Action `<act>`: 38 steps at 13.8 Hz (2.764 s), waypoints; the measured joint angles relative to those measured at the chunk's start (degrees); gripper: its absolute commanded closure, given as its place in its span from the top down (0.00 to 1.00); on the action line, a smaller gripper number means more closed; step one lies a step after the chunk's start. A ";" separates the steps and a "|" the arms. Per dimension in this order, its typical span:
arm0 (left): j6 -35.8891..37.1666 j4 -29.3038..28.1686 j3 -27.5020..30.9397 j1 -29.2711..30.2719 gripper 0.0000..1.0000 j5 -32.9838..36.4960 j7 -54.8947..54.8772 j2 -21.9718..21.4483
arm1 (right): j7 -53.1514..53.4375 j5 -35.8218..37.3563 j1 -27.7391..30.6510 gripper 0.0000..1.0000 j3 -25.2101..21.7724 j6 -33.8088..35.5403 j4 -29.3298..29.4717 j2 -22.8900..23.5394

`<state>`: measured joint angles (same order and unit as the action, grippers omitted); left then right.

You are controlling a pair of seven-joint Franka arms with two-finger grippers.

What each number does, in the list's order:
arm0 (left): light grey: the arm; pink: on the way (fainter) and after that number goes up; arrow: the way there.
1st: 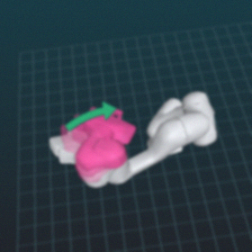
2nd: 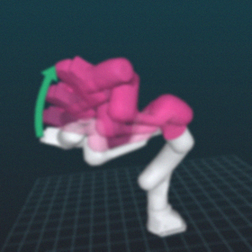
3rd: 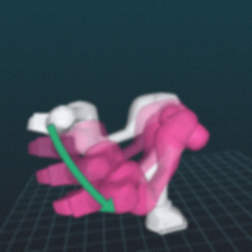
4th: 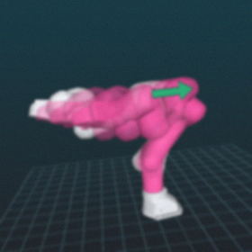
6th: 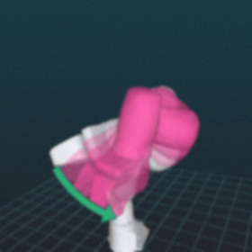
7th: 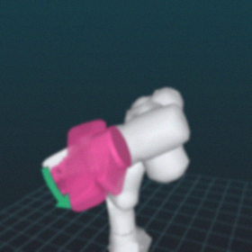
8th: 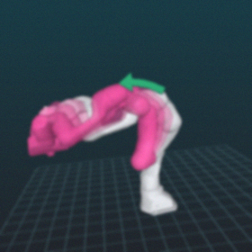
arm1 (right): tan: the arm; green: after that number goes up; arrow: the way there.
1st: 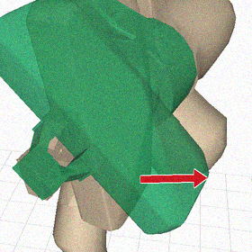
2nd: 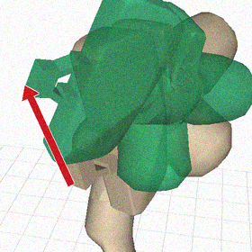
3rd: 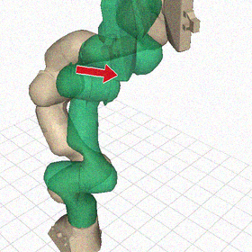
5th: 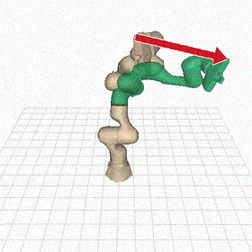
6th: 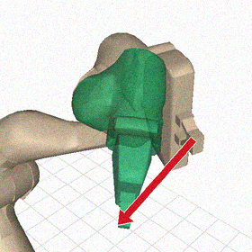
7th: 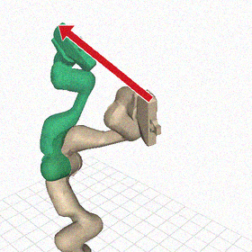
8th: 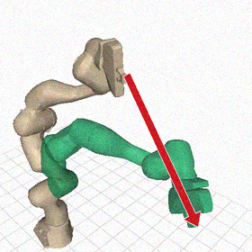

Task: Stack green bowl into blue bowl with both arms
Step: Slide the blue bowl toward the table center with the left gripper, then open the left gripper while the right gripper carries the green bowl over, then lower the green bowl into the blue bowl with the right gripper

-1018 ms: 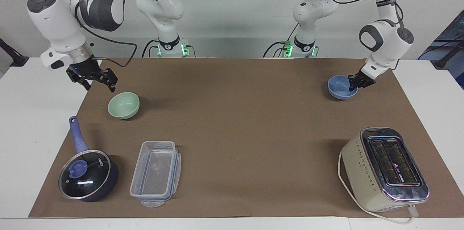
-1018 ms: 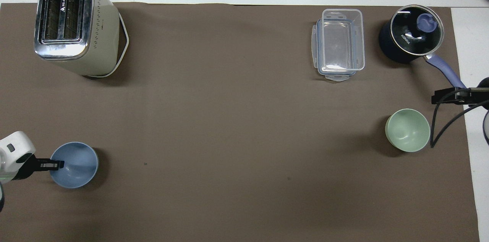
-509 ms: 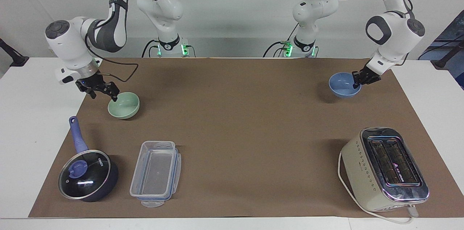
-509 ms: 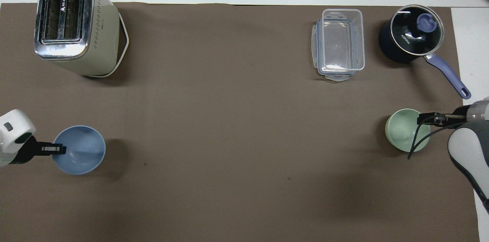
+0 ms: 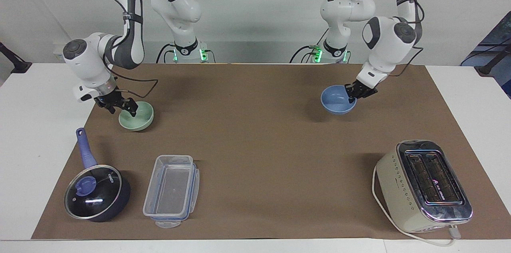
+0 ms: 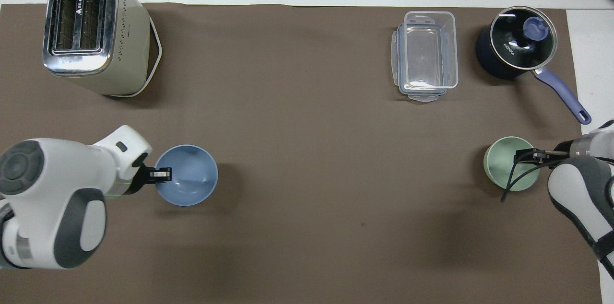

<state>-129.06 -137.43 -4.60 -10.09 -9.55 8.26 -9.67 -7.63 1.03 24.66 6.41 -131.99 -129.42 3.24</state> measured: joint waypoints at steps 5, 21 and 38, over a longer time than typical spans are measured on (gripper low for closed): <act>-12.70 -2.57 -0.12 -17.39 0.00 -0.61 17.63 4.64 | 0.00 0.00 0.23 0.76 0.00 0.00 -0.05 0.68; 3.42 17.15 2.08 -8.10 1.00 -0.51 10.99 8.89 | -0.08 -1.79 -1.56 0.00 0.73 12.57 3.48 -4.48; 39.89 44.89 2.22 9.59 1.00 7.31 -8.67 7.52 | 26.25 -9.70 -48.02 0.00 1.76 6.72 2.30 -8.67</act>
<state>-89.18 -92.54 -2.39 -0.51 -2.24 -0.40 -2.15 18.62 -8.67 -23.36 8.16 -125.27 -127.11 -5.43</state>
